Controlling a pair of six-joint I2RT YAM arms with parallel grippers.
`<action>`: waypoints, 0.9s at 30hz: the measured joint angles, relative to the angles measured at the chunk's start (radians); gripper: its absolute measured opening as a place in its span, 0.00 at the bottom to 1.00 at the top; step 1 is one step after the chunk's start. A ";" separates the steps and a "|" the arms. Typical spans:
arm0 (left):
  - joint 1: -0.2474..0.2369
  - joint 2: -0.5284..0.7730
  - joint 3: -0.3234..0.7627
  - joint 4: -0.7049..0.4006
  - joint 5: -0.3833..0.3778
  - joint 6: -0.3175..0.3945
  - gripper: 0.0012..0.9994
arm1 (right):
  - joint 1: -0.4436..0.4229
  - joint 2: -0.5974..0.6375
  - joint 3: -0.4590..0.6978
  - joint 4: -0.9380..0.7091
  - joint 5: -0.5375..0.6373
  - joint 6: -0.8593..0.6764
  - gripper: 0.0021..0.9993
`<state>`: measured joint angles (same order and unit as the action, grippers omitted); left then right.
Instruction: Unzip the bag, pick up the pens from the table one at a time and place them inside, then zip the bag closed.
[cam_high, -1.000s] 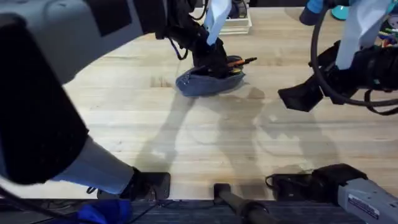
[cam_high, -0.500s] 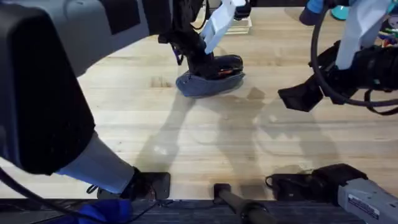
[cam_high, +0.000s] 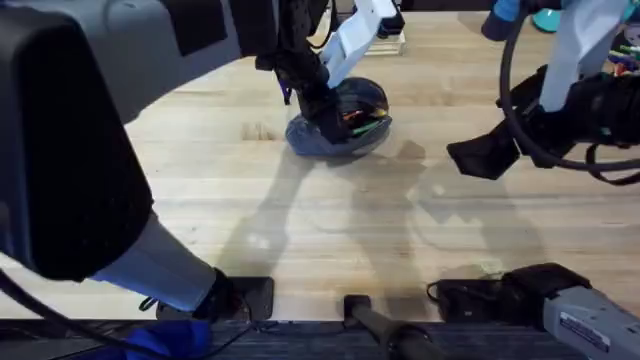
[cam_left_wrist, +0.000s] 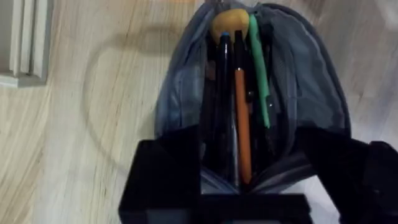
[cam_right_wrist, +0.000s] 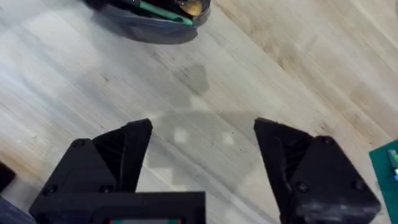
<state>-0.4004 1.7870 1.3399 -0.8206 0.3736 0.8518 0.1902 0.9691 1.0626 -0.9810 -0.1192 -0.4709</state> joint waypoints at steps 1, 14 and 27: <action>0.000 0.000 0.000 -0.002 -0.003 -0.003 0.95 | 0.000 0.000 0.000 0.000 0.000 0.000 1.00; 0.000 0.000 0.000 -0.003 -0.005 -0.004 0.99 | 0.000 0.000 0.000 0.000 0.000 0.000 1.00; 0.000 0.000 0.000 -0.010 -0.004 -0.003 0.99 | 0.000 0.000 0.000 0.000 0.000 0.000 1.00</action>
<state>-0.4004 1.7866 1.3399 -0.8310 0.3695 0.8486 0.1902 0.9691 1.0626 -0.9810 -0.1192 -0.4709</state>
